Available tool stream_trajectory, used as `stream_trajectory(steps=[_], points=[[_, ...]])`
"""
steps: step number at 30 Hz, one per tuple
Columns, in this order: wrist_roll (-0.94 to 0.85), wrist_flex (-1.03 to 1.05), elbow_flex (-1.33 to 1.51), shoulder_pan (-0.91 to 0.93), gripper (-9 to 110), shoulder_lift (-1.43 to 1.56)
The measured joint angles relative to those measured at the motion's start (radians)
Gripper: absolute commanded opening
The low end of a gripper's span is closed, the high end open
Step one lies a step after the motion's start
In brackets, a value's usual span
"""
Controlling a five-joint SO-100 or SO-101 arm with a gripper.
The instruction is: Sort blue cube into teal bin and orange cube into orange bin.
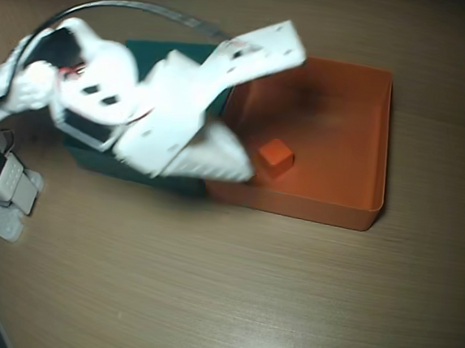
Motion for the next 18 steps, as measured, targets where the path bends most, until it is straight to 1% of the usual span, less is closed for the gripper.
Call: stream_trajectory(steps=[8,13,18], points=[[-0.008,-0.002,0.591,0.242,-6,0.44],[-0.008,-0.002,0.936,0.345,-6,0.704],[-0.008,-0.003,1.273,0.38,-6,0.98]])
